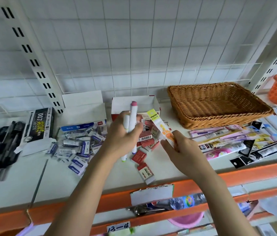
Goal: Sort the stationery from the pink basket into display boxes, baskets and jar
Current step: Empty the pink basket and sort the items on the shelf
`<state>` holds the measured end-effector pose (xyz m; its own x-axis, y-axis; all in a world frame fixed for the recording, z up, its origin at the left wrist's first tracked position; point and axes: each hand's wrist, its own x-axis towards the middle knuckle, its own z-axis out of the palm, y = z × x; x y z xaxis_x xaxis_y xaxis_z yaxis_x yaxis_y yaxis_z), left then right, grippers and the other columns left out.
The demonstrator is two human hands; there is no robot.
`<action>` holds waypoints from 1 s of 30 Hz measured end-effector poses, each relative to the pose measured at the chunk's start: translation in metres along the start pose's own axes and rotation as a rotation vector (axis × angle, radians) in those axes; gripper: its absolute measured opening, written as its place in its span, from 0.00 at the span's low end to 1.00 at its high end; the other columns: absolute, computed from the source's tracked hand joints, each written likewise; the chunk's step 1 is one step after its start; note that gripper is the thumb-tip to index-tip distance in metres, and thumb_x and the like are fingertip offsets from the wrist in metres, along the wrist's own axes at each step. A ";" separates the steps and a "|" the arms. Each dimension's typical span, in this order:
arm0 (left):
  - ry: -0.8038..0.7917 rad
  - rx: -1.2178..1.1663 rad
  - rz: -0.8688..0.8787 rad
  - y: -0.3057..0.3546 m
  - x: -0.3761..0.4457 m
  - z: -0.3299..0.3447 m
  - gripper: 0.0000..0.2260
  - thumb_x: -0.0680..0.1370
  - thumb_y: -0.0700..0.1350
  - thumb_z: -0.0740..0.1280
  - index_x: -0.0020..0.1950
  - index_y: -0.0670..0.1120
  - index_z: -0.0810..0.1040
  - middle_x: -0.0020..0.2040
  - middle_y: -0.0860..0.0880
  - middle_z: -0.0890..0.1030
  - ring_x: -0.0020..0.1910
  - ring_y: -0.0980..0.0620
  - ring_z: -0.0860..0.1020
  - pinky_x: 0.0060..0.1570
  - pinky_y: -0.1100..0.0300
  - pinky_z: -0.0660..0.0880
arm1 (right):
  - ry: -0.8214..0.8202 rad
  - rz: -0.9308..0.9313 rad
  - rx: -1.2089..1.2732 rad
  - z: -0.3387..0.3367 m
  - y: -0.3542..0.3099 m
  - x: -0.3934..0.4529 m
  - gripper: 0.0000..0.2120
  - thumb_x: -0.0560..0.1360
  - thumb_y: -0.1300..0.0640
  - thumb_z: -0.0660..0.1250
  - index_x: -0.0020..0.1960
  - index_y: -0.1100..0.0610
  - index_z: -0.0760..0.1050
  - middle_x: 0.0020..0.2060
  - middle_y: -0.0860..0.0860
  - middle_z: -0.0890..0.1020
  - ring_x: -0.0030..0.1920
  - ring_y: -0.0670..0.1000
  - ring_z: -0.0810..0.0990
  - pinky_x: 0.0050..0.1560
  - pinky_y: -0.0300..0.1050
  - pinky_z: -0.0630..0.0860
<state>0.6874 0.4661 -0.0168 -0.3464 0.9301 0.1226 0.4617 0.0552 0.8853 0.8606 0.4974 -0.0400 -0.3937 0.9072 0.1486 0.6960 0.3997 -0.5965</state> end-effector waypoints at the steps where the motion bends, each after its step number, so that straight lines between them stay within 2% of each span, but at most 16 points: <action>1: -0.016 0.032 0.036 -0.004 0.001 0.002 0.04 0.77 0.46 0.65 0.51 0.47 0.75 0.44 0.50 0.79 0.34 0.66 0.73 0.31 0.78 0.67 | 0.003 -0.002 0.003 0.001 -0.001 0.000 0.14 0.78 0.52 0.62 0.38 0.50 0.60 0.25 0.43 0.65 0.25 0.43 0.65 0.26 0.38 0.63; 3: -0.042 0.047 0.084 -0.011 0.004 0.004 0.06 0.78 0.44 0.65 0.54 0.46 0.75 0.48 0.48 0.79 0.35 0.66 0.74 0.34 0.77 0.68 | 0.007 0.004 0.011 0.003 -0.002 0.002 0.17 0.78 0.53 0.62 0.35 0.47 0.57 0.24 0.43 0.65 0.24 0.43 0.65 0.27 0.36 0.66; 6: 0.001 0.059 0.143 -0.013 0.007 0.006 0.02 0.78 0.44 0.65 0.48 0.48 0.73 0.37 0.49 0.77 0.30 0.63 0.73 0.30 0.72 0.68 | 0.006 0.026 0.006 0.003 0.000 0.004 0.18 0.78 0.53 0.62 0.35 0.47 0.57 0.25 0.44 0.66 0.25 0.44 0.65 0.27 0.36 0.65; 9: 0.129 0.005 0.118 -0.011 0.010 0.005 0.07 0.78 0.46 0.64 0.46 0.44 0.78 0.29 0.53 0.73 0.24 0.62 0.71 0.23 0.71 0.64 | 0.014 0.044 0.031 0.000 0.003 0.006 0.17 0.79 0.53 0.62 0.35 0.48 0.57 0.25 0.44 0.67 0.25 0.44 0.65 0.27 0.35 0.65; 11: 0.209 -0.087 0.066 -0.003 0.012 0.002 0.09 0.79 0.47 0.63 0.45 0.44 0.80 0.29 0.52 0.75 0.23 0.61 0.70 0.21 0.69 0.65 | 0.038 0.050 0.038 -0.005 0.006 0.007 0.18 0.78 0.53 0.62 0.34 0.49 0.57 0.25 0.46 0.66 0.26 0.45 0.65 0.28 0.35 0.64; 14: 0.243 -0.193 -0.014 0.014 0.012 -0.001 0.09 0.78 0.49 0.64 0.39 0.49 0.78 0.34 0.49 0.79 0.27 0.60 0.74 0.24 0.68 0.69 | 0.067 0.041 0.075 -0.015 0.014 0.008 0.17 0.78 0.51 0.63 0.35 0.53 0.59 0.23 0.47 0.64 0.25 0.45 0.65 0.26 0.36 0.62; 17: 0.178 -0.393 -0.118 0.032 0.008 0.007 0.10 0.76 0.51 0.66 0.38 0.48 0.77 0.29 0.53 0.77 0.26 0.61 0.74 0.28 0.63 0.71 | 0.080 0.024 0.102 -0.029 0.022 0.006 0.15 0.76 0.44 0.61 0.38 0.49 0.61 0.23 0.44 0.65 0.26 0.44 0.66 0.26 0.36 0.63; 18: 0.132 -0.460 -0.160 0.038 0.005 0.013 0.10 0.75 0.52 0.67 0.38 0.48 0.77 0.28 0.54 0.77 0.26 0.59 0.75 0.29 0.62 0.71 | 0.080 0.034 0.115 -0.034 0.027 0.005 0.15 0.75 0.40 0.58 0.38 0.49 0.60 0.24 0.45 0.68 0.27 0.46 0.68 0.28 0.38 0.64; 19: 0.083 -0.501 -0.188 0.044 0.001 0.022 0.09 0.75 0.51 0.68 0.38 0.48 0.76 0.27 0.55 0.76 0.26 0.58 0.75 0.29 0.61 0.71 | 0.082 0.044 0.144 -0.040 0.034 0.005 0.16 0.75 0.39 0.55 0.38 0.49 0.61 0.26 0.46 0.71 0.30 0.50 0.71 0.32 0.45 0.66; 21: -0.011 -0.549 -0.186 0.054 -0.008 0.045 0.07 0.74 0.47 0.69 0.37 0.47 0.76 0.27 0.54 0.77 0.26 0.58 0.75 0.26 0.63 0.71 | 0.059 0.012 0.161 -0.052 0.059 0.005 0.14 0.79 0.43 0.54 0.39 0.49 0.62 0.26 0.47 0.72 0.30 0.53 0.71 0.33 0.51 0.66; 23: -0.075 -0.565 -0.137 0.063 -0.014 0.072 0.06 0.74 0.41 0.69 0.37 0.46 0.76 0.30 0.51 0.78 0.28 0.58 0.76 0.27 0.65 0.70 | 0.032 -0.122 0.063 -0.069 0.088 0.006 0.11 0.81 0.50 0.55 0.39 0.46 0.63 0.27 0.44 0.69 0.28 0.49 0.68 0.31 0.49 0.64; 25: -0.081 -0.588 -0.110 0.073 -0.016 0.097 0.07 0.73 0.34 0.68 0.38 0.44 0.76 0.31 0.50 0.78 0.28 0.58 0.76 0.29 0.67 0.72 | -0.024 -0.217 -0.089 -0.087 0.118 0.010 0.08 0.77 0.50 0.57 0.44 0.48 0.73 0.35 0.41 0.71 0.34 0.49 0.73 0.34 0.48 0.68; 26: -0.065 -0.609 -0.117 0.078 -0.015 0.109 0.08 0.73 0.33 0.68 0.38 0.44 0.76 0.31 0.50 0.78 0.29 0.58 0.76 0.30 0.67 0.73 | -0.065 -0.235 -0.161 -0.095 0.132 0.013 0.10 0.75 0.49 0.58 0.46 0.50 0.77 0.39 0.43 0.74 0.39 0.52 0.76 0.38 0.50 0.72; 28: -0.020 -0.642 -0.138 0.089 -0.012 0.134 0.08 0.74 0.32 0.67 0.39 0.44 0.76 0.32 0.50 0.80 0.30 0.57 0.78 0.32 0.66 0.75 | -0.131 -0.274 -0.300 -0.106 0.154 0.023 0.13 0.73 0.50 0.60 0.52 0.49 0.80 0.45 0.50 0.77 0.48 0.58 0.77 0.47 0.53 0.73; 30: 0.019 -0.640 -0.152 0.101 -0.010 0.160 0.08 0.75 0.32 0.65 0.40 0.44 0.76 0.32 0.51 0.81 0.31 0.56 0.80 0.34 0.65 0.76 | -0.164 -0.340 -0.365 -0.114 0.171 0.029 0.15 0.72 0.50 0.60 0.57 0.48 0.78 0.50 0.52 0.78 0.53 0.59 0.75 0.52 0.55 0.72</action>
<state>0.8677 0.5208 0.0001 -0.3863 0.9221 -0.0218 -0.1683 -0.0472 0.9846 1.0364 0.6066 -0.0481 -0.7026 0.6971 0.1430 0.6648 0.7146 -0.2175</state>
